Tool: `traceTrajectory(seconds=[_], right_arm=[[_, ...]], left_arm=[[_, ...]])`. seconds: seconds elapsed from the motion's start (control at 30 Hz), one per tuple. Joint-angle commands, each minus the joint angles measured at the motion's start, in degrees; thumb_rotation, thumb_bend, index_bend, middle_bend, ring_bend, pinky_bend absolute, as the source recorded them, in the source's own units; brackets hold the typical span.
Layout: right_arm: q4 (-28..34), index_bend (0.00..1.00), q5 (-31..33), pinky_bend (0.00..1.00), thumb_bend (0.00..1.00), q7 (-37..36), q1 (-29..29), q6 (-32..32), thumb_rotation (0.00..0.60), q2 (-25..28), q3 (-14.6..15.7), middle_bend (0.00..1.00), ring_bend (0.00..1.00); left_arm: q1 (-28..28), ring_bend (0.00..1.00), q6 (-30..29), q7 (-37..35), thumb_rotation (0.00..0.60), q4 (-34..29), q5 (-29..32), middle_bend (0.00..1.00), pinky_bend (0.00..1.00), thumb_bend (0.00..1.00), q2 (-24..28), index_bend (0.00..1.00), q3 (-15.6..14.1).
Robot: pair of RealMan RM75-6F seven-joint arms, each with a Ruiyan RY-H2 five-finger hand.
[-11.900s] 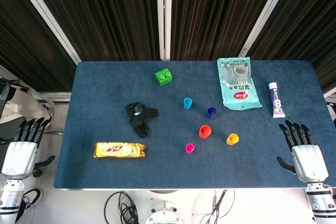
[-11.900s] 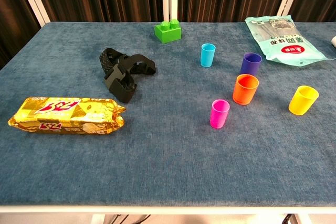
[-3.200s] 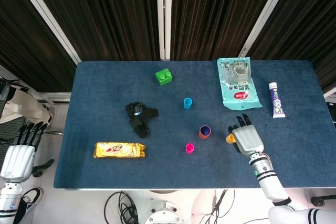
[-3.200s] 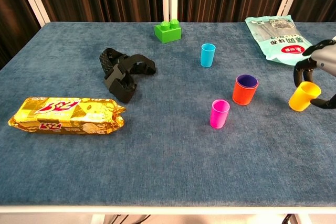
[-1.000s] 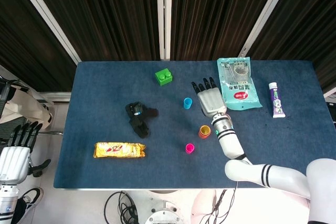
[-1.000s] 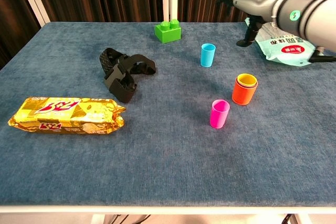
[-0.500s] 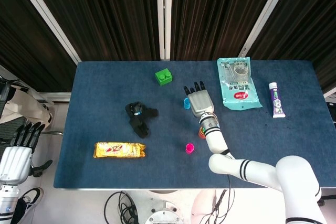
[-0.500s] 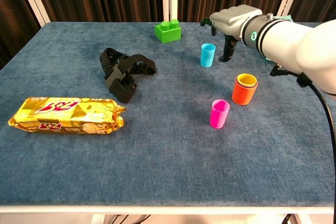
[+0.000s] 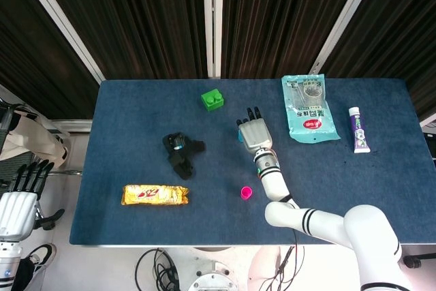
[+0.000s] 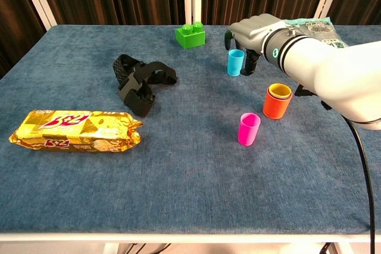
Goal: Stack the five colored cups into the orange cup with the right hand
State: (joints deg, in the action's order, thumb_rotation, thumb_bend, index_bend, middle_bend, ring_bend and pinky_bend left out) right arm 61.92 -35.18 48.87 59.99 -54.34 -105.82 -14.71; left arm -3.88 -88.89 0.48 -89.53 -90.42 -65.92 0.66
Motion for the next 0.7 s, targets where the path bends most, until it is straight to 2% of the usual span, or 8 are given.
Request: traceTrajectory(seconds=[0.03,0.5,0.7], right_arm=[[-0.7,0.31,-0.7,0.00,0.25,-0.1,-0.2,-0.4,0.600,-0.4,0.1,0.36,0.03],[-4.6,0.46,-6.0,0.00,0.27,-2.4,-1.2,-1.3,0.600,-2.9,0.6,0.44,0.12],[-4.1,0.49,-7.7,0.00,0.27,-3.5,-2.1,-2.1,0.600,-2.3,-0.1,0.46,0.13]], left_arm=[[0.0,0.00,0.0,0.0,0.600,0.0,0.0,0.04,0.00,0.03,0.0,0.06,0.0],[0.3,0.00,0.0,0.0,0.600,0.1,0.1,0.04,0.00,0.03,0.0,0.06,-0.2],[0.4,0.00,-0.1,0.1,0.600,0.1,-0.1,0.04,0.00,0.03,0.0,0.06,-0.3]])
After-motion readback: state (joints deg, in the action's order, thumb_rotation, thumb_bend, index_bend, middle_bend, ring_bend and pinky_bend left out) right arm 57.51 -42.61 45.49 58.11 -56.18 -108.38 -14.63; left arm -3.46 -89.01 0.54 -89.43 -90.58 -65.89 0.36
